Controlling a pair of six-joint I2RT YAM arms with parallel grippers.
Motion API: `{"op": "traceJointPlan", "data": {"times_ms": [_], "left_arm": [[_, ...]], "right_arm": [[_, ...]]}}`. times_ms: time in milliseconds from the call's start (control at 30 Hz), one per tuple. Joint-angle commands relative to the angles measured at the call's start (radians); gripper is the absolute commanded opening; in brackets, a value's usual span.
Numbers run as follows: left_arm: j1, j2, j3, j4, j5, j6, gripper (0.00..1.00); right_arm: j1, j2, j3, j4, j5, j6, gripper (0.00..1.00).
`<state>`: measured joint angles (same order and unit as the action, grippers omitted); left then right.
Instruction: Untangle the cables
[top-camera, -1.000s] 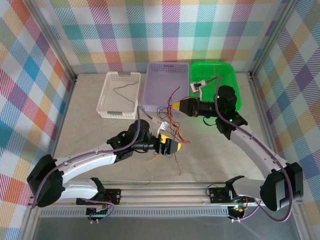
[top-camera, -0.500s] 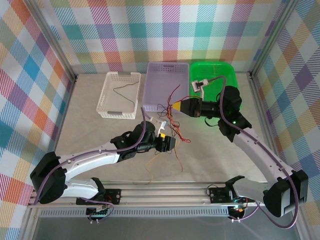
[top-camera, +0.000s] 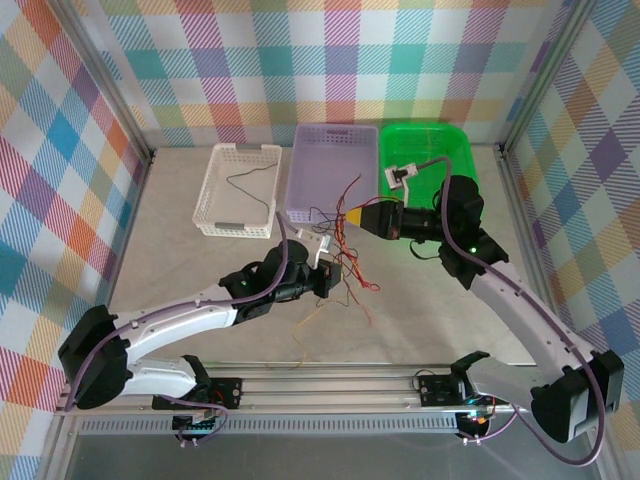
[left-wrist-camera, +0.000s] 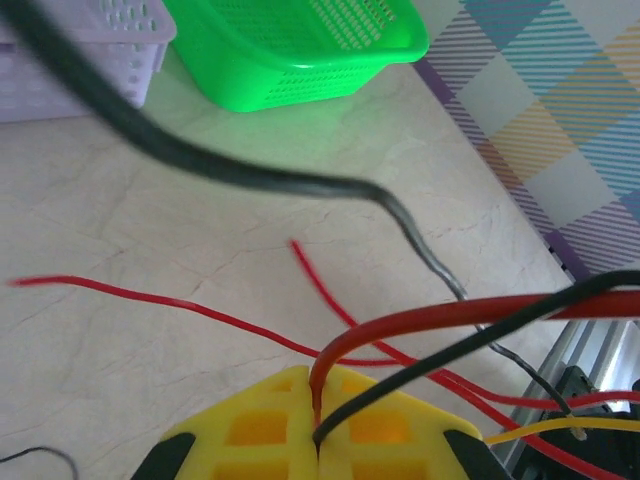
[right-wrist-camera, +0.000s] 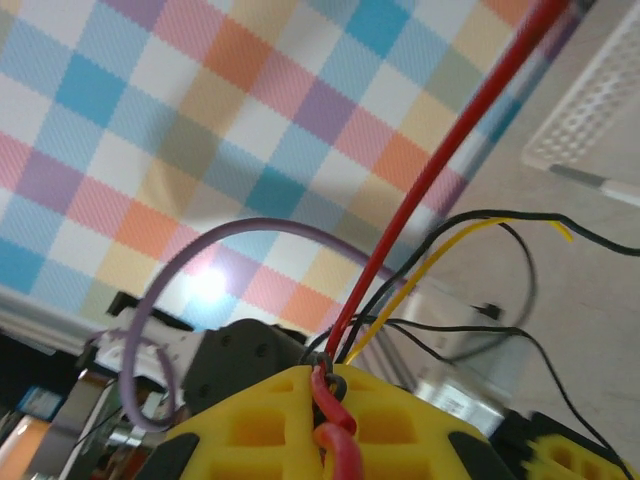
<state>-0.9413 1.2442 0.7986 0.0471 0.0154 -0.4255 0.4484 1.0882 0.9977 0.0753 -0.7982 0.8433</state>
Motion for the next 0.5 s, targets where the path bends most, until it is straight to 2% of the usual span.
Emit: {"op": "traceJointPlan", "data": {"times_ms": [0, 100, 200, 467], "left_arm": [[-0.006, -0.108, -0.011, -0.094, -0.076, 0.026, 0.0], [0.007, -0.204, -0.035, -0.201, -0.13, 0.021, 0.0], [0.043, -0.312, -0.06, -0.293, -0.163, -0.015, 0.0], [0.254, -0.514, -0.006, -0.595, -0.203, -0.09, 0.0]], "right_arm": [[-0.033, -0.059, 0.042, -0.203, 0.174, -0.131, 0.0], [-0.112, -0.091, 0.029, -0.277, 0.252, -0.15, 0.0], [-0.211, -0.112, -0.004, -0.297, 0.26, -0.155, 0.0], [-0.373, -0.111, -0.083, -0.349, 0.275, -0.151, 0.0]]}}
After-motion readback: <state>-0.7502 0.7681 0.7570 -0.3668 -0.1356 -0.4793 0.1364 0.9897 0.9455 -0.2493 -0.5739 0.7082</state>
